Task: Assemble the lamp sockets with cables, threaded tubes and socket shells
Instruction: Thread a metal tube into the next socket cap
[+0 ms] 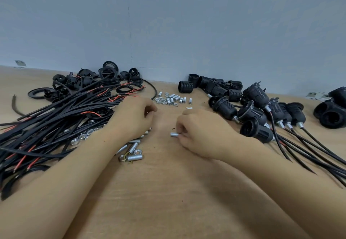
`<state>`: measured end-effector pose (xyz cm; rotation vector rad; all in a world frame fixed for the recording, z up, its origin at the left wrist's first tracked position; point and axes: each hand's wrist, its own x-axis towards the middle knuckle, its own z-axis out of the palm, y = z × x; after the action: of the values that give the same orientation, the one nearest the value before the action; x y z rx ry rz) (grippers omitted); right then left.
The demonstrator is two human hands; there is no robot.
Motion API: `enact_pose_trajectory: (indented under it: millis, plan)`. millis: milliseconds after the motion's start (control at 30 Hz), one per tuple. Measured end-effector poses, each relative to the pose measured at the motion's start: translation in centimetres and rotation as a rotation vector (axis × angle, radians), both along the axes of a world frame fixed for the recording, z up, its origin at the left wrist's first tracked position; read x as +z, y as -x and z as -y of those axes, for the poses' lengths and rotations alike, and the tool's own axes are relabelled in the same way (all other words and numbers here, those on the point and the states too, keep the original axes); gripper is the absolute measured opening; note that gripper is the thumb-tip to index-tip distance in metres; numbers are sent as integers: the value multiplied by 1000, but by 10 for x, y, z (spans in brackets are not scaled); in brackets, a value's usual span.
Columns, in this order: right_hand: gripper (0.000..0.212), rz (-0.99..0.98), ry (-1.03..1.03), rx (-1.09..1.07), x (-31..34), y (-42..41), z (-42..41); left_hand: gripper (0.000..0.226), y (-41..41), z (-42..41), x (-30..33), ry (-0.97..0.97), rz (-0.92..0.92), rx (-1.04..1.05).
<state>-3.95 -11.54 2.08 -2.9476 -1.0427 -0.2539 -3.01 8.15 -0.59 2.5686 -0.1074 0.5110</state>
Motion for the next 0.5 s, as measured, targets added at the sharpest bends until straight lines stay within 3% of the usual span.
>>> enact_pose_trajectory:
  millis: [133, 233, 300, 433, 500]
  plan:
    - [11, -25, -84, -72, -5, 0, 42, 35, 2, 5, 0, 12, -60, -42]
    - [9, -73, -274, -76, -12, 1, 57, 25, 2, 6, -2, -31, -36, -34]
    - [7, -70, -294, -82, -15, 0, 61, 20, 2, 4, -2, -34, -24, -36]
    - [9, -91, -351, -58, -17, 2, 58, 22, 1, 4, 1, -100, 52, -9]
    - [10, -128, -378, -38, -19, 2, 57, 24, 4, 6, 6, -92, 173, 25]
